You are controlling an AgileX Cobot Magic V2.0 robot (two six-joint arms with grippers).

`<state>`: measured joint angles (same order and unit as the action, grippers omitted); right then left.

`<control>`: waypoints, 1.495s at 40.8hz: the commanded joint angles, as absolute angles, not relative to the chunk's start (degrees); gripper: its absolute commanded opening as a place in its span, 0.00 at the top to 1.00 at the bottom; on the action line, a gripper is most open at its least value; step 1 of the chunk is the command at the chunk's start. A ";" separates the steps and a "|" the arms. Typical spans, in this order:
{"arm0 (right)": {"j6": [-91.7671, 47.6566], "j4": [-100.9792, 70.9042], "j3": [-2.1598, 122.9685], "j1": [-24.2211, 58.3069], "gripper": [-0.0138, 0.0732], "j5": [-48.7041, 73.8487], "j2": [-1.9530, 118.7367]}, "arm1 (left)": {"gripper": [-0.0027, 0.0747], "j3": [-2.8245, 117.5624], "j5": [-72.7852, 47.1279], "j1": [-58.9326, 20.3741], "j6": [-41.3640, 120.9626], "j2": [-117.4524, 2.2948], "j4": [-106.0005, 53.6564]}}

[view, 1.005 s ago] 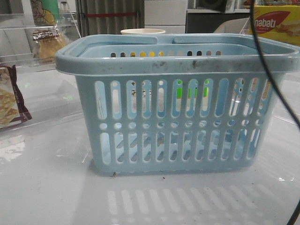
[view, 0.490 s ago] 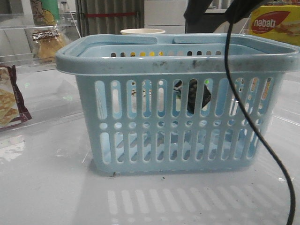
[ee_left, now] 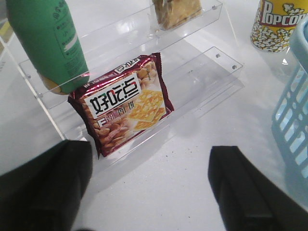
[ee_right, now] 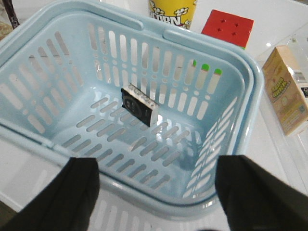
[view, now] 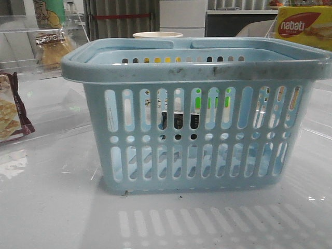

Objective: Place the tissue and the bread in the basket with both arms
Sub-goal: 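Reach the left gripper to the bagged bread roll and grasp it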

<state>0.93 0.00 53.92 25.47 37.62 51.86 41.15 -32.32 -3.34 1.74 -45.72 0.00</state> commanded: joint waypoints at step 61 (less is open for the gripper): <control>0.45 1.04 48.15 25.51 0.15 34.37 40.62 | 0.21 99.35 -11.70 -7.07 1.55 -114.42 0.00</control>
<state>0.93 0.32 46.45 25.47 38.49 40.85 97.15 -17.17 -7.10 1.74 -117.87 0.00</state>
